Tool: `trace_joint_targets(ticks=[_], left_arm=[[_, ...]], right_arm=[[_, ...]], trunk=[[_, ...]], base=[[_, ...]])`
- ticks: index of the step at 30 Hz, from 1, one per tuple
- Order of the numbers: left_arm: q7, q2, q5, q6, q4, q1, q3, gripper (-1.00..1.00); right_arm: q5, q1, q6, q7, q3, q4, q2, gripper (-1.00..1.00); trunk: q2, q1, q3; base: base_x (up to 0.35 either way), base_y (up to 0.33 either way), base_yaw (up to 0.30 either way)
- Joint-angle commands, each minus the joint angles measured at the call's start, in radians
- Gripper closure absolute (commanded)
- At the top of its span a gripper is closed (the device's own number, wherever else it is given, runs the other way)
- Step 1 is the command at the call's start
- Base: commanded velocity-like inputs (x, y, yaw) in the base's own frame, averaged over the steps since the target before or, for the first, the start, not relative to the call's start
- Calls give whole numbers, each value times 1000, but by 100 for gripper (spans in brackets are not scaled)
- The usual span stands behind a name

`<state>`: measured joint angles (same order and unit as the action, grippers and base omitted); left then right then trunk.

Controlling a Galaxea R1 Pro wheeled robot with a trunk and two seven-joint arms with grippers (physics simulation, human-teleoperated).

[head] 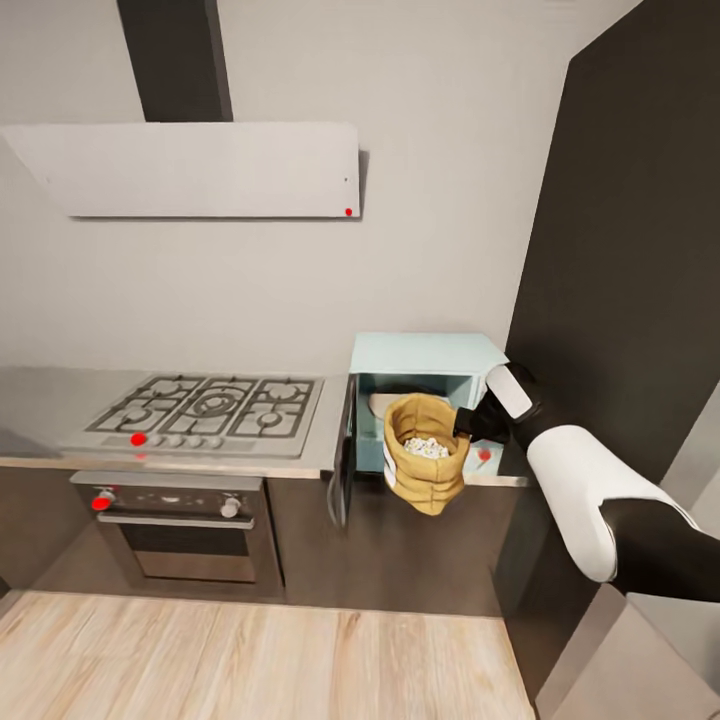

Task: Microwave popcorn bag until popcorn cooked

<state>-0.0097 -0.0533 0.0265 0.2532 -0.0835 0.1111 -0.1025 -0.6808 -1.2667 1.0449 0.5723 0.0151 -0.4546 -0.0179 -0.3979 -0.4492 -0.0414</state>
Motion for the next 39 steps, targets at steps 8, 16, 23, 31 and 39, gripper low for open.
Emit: trace_joint_targets(ticks=[8,16,23,31,39], left_arm=[[-1,0,3,3,1,1,-5,-100],[-1,0,3,3,1,1,-5,-100],[-1,0,3,3,1,1,-5,-100],[-1,0,3,3,1,1,-5,-100],[-1,0,3,3,1,1,-5,-100]], right_arm=[[-11,3,2,9,0,-1,-2,100],[-9,3,2,9,5,-1,-2,100],[-9,3,2,8,1,-1,-2,100],[-11,6,2,6,3,-1,-4,100],[-11,6,2,6,3,-1,-4,100]], trunk=[[-2,-1,-2],[-2,-1,-2],[-2,-1,-2],[-2,-1,-2],[-2,-1,-2]], base=[[60,0,0],[327,0,0],[311,0,0],[26,0,0],[12,0,0]])
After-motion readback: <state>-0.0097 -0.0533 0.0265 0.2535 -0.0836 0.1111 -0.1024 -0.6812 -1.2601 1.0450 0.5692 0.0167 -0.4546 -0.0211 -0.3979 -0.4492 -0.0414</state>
